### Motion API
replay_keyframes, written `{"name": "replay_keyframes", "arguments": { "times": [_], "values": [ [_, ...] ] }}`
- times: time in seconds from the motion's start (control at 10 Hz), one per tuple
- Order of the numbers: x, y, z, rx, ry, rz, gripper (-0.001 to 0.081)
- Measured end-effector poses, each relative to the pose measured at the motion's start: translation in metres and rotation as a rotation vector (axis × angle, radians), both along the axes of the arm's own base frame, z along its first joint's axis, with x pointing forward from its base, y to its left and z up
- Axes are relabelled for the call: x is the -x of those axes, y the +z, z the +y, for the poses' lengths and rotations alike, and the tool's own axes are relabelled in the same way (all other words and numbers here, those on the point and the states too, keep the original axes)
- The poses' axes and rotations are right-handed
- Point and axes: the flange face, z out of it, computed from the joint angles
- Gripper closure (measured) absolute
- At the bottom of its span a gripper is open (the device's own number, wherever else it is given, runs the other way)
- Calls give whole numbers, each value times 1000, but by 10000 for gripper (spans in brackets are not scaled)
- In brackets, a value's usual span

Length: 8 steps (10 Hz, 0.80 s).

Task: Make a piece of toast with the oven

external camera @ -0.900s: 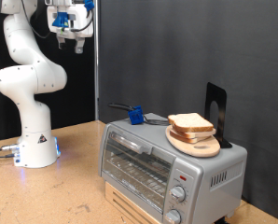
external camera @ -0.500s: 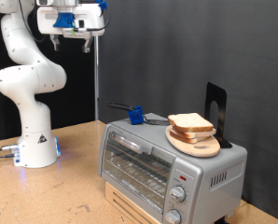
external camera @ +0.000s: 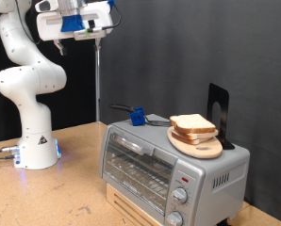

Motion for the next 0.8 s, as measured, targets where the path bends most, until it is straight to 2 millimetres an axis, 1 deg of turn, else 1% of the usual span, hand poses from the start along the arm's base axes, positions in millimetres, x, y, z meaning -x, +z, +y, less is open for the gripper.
{"name": "replay_keyframes", "arguments": {
  "times": [0.1, 0.2, 0.3, 0.5, 0.8],
  "values": [
    [-16, -6, 1, -3, 111, -69, -3],
    [-33, -13, 2, 14, 153, -136, -3],
    [-42, -16, 4, 31, 175, -175, -3],
    [-40, -18, 3, 13, 194, -155, -3],
    [-46, -29, -6, -28, 368, -224, -3]
  ]
}}
